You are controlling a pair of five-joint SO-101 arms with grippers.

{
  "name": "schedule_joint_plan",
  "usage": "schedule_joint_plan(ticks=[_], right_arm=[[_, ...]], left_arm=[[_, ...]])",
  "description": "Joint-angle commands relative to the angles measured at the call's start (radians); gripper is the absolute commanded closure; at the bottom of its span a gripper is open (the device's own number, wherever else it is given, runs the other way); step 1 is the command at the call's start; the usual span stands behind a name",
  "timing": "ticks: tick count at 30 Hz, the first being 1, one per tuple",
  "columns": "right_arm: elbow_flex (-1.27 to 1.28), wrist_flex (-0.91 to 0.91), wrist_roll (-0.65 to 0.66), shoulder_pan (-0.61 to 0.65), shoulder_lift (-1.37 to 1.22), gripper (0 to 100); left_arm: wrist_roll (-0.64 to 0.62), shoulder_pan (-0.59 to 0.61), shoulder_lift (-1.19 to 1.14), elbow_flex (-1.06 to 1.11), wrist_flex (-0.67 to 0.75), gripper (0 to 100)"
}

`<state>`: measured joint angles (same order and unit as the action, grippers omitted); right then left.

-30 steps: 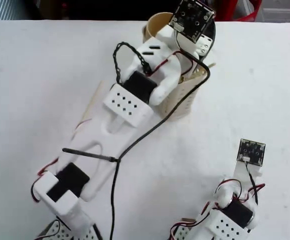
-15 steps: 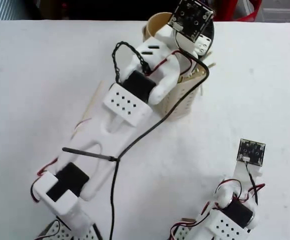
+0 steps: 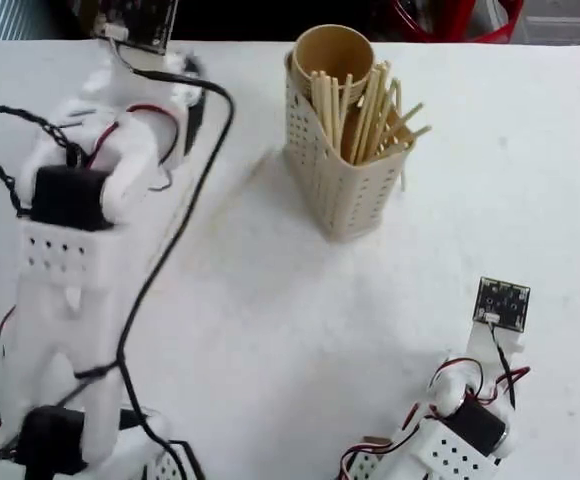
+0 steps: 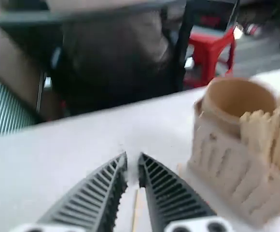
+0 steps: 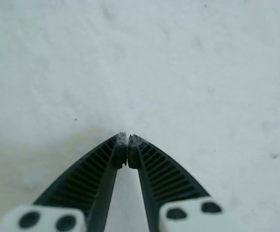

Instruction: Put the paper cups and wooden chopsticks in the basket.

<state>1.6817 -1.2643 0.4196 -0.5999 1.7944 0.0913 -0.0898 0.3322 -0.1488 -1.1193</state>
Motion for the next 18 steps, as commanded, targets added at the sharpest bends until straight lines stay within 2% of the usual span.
schedule_joint_plan(ticks=[1,5,8,10,14,16,18], right_arm=[[0.009,-0.005,0.005,0.008,0.007,98.0],[0.009,-0.005,0.006,0.008,0.007,98.0],[0.009,-0.002,0.014,0.033,0.008,98.0],[0.008,0.039,0.087,0.101,0.008,97.8],[-0.005,0.208,0.361,0.131,0.008,98.0],[-0.029,0.369,0.347,0.151,0.007,97.8],[-0.048,0.483,0.235,0.189,0.005,97.5]], left_arm=[[-0.023,0.177,0.004,0.388,0.064,93],[-0.120,0.220,-0.044,0.720,0.362,93],[-0.094,0.225,-0.056,0.830,0.549,93],[-0.063,0.225,-0.065,0.876,0.611,93],[-0.040,0.223,-0.064,0.931,0.675,93],[-0.040,0.225,-0.064,0.936,0.684,93],[-0.038,0.228,-0.064,0.934,0.690,93]])
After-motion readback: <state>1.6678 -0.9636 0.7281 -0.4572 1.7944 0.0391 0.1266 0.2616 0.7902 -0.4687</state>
